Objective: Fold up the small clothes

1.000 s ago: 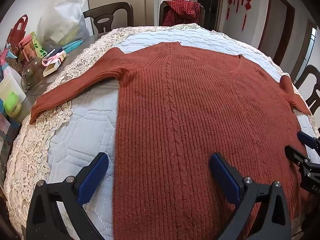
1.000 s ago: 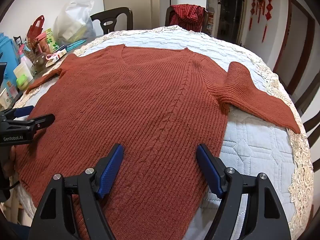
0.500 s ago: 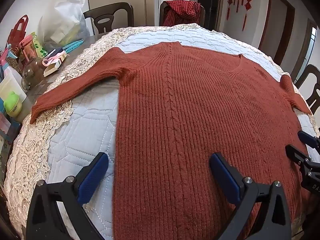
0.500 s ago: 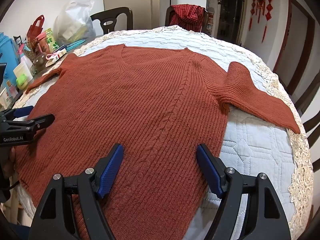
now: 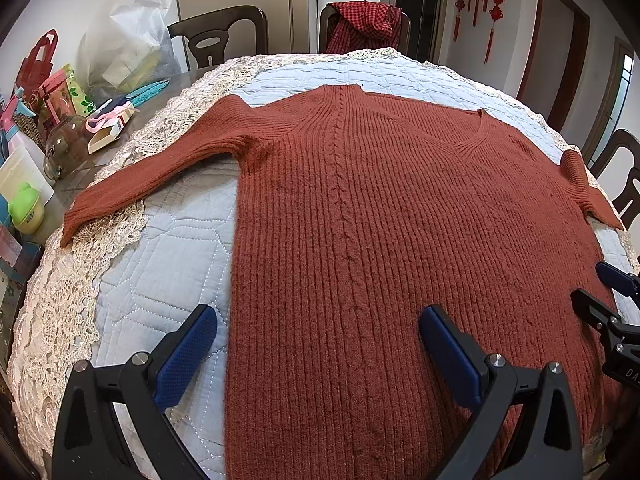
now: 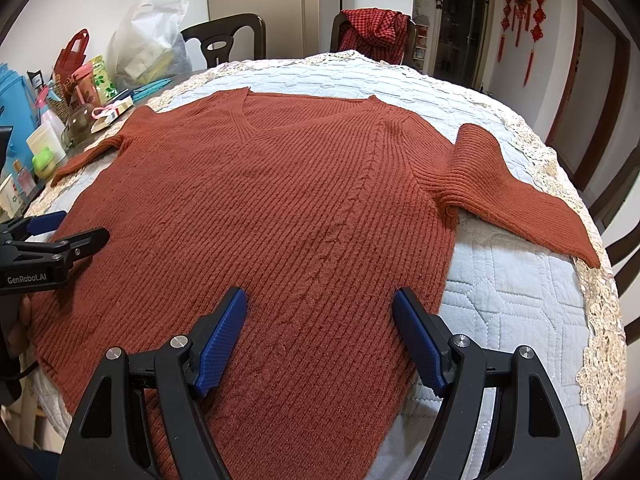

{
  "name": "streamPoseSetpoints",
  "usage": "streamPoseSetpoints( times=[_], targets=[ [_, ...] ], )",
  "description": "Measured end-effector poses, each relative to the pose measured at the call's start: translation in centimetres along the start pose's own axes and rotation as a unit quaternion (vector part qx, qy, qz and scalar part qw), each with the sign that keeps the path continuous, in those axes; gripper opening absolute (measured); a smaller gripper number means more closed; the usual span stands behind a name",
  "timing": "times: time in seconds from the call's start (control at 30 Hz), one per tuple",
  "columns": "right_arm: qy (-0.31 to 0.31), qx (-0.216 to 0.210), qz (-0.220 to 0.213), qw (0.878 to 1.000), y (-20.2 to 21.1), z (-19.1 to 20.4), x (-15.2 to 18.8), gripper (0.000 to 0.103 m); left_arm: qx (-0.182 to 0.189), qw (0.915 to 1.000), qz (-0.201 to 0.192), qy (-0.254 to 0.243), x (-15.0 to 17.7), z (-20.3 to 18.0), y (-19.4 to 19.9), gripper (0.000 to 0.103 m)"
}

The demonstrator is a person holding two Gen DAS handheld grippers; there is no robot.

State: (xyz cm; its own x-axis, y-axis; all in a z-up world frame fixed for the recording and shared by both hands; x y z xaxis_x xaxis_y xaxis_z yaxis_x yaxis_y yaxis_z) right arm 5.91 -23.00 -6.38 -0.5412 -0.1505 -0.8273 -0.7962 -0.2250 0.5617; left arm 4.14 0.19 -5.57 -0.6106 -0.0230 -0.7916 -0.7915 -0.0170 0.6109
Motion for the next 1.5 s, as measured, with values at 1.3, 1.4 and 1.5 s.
streamPoseSetpoints(
  times=[1.3, 1.4, 1.5],
  targets=[
    [-0.009, 0.004, 0.007, 1.000, -0.09, -0.11, -0.19, 0.076, -0.003, 1.0000, 0.002, 0.003, 0.31, 0.13, -0.11, 0.103],
    [-0.006, 0.004, 0.007, 1.000, -0.09, -0.07, -0.18, 0.076, -0.003, 1.0000, 0.002, 0.002, 0.32, 0.08, -0.09, 0.103],
    [-0.004, 0.004, 0.006, 1.000, -0.06, 0.03, -0.17, 0.076, -0.004, 1.0000, 0.003, 0.002, 0.31, -0.01, -0.06, 0.103]
  ],
)
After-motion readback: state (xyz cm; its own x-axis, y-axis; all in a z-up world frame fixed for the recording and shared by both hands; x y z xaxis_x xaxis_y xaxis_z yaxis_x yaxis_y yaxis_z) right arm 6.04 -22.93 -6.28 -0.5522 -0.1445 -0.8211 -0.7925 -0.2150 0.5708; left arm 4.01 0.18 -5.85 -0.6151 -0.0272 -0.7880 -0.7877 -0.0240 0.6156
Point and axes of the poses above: each gripper's, at about its wrist camera, not at the fingertips, and y roughly against the way its jaws point, z to its left, x to its underside, the point moved 7 cm from there along -y, roughly the way its jaws point, and after that the axes turned 15 degrees about -z, right-handed, at the moved point
